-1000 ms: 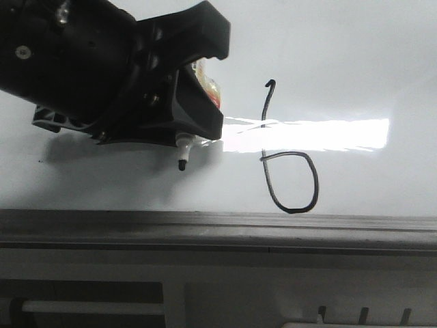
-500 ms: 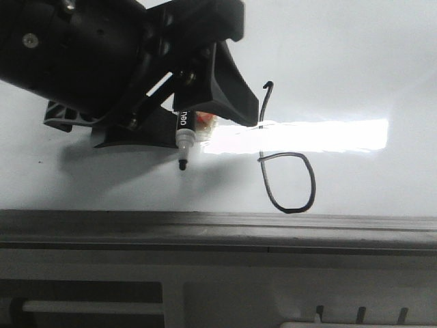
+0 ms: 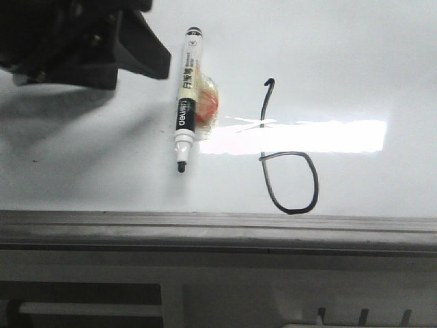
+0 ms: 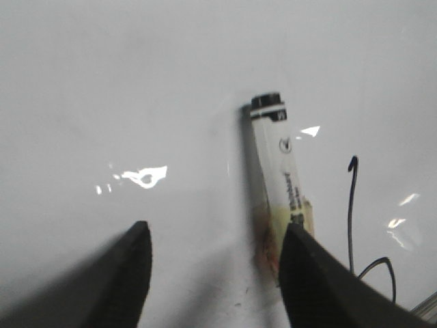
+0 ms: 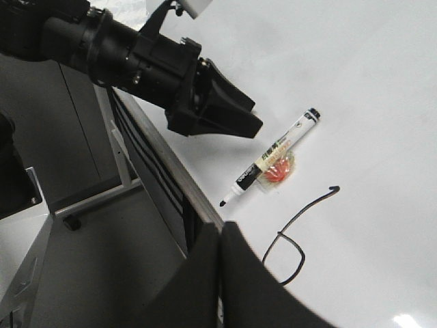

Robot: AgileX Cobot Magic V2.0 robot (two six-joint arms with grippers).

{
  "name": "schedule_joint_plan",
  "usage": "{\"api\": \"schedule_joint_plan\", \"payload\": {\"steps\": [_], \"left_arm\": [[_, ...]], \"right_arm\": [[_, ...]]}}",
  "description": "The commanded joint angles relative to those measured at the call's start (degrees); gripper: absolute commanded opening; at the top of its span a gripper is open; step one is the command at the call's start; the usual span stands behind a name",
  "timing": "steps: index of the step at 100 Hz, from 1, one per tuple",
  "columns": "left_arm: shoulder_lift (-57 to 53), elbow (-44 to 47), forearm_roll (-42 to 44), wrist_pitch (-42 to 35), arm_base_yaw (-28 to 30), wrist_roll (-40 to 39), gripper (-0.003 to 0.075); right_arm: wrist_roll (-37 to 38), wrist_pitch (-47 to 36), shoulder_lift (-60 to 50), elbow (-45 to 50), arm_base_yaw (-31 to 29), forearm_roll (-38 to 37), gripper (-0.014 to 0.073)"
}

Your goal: Write number 6 on whiteboard

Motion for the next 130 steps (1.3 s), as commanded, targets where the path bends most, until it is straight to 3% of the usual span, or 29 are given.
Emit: {"api": "schedule_joint_plan", "payload": {"steps": [1, 14, 33, 62, 109, 130], "left_arm": [[-5.22, -1.29, 3.83, 1.88, 0.01, 0.02, 0.0211], [-12.52, 0.46, 7.11, 3.2, 0.01, 0.12, -0.0018], [-24.22, 6.75, 10.94, 7.67, 0.01, 0.13, -0.0019], [-33.43, 13.66, 10.84, 10.1, 0.01, 0.13, -0.0019], [-32.84, 14.71, 10.84, 9.84, -0.43, 0.13, -0.0019], [-41.03, 17.47, 13.41, 7.96, -1.26, 0.13, -0.0019]], "right_arm": [[-0.01, -4.56, -1.56, -1.91, -0.44, -0.86, -0.0064], [0.55, -6.12, -6.15, -0.18, -0.52, -4.15, -0.0051], [4.62, -10.54, -19.7, 9.05, -0.52, -8.91, -0.0051], [4.62, -8.9, -33.93, 16.35, -0.52, -7.23, -0.0053], [4.62, -8.8, -34.93, 16.74, -0.52, -7.23, -0.0053], [4.62, -8.8, -34.93, 16.74, -0.52, -7.23, -0.0053]]}}
